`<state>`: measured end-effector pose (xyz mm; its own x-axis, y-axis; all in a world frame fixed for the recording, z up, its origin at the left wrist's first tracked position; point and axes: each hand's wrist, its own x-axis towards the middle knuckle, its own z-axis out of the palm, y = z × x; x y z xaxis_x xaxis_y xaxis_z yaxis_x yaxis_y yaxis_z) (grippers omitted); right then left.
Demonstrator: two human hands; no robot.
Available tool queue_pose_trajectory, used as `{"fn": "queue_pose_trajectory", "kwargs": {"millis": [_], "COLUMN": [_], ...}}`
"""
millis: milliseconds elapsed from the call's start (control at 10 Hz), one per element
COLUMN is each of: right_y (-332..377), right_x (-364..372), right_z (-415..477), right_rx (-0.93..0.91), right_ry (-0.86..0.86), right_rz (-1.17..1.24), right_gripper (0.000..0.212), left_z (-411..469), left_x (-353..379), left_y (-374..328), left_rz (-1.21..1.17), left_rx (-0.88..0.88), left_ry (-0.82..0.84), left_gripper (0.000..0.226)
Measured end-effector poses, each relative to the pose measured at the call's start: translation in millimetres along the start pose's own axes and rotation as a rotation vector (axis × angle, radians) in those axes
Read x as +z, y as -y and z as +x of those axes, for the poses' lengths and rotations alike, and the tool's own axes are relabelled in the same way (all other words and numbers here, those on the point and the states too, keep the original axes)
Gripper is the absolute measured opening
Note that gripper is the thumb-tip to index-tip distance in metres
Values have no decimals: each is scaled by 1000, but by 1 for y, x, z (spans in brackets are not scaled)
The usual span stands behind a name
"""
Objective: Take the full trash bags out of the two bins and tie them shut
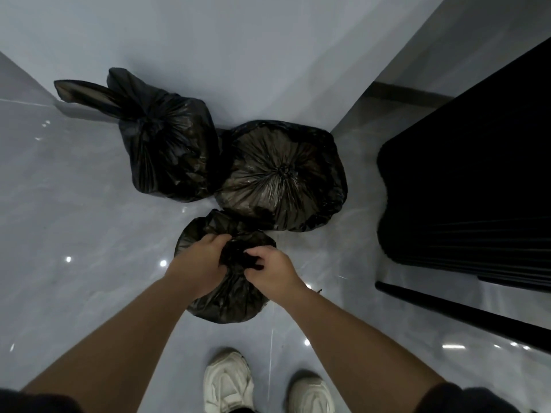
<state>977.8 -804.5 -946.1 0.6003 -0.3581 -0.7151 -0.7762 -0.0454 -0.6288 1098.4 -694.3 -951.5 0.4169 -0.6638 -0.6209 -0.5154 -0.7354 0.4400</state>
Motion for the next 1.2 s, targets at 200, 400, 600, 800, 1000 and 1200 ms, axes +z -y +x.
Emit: {"fn": "queue_pose_trajectory", "kwargs": {"millis": [200,400,600,800,1000,1200], "right_y": [-9,-43,-58,-62,-47,28], "right_x": [2,7,14,18,-3,-48], "right_z": [-16,-22,-9,-1,-16,-63], "right_rx": [-144,76,120,188,186,66], "right_ry": [-33,86,98,106,105,-142], "right_rz": [-535,-428,-114,118,135,246], "right_gripper": [66,87,82,83,82,55], "left_z": [-25,-28,-12,1,-21,-74], "left_x": [18,58,69,63,51,-4], "left_y": [0,-5,-12,-17,-23,-66], "left_rz": [20,-480,-514,-458,-323,-270], "left_rx": [-312,-656,-506,-387,-453,-346], "left_ry": [-37,-8,-80,-125,-34,-107], "left_gripper": [80,101,80,69,76,71]}}
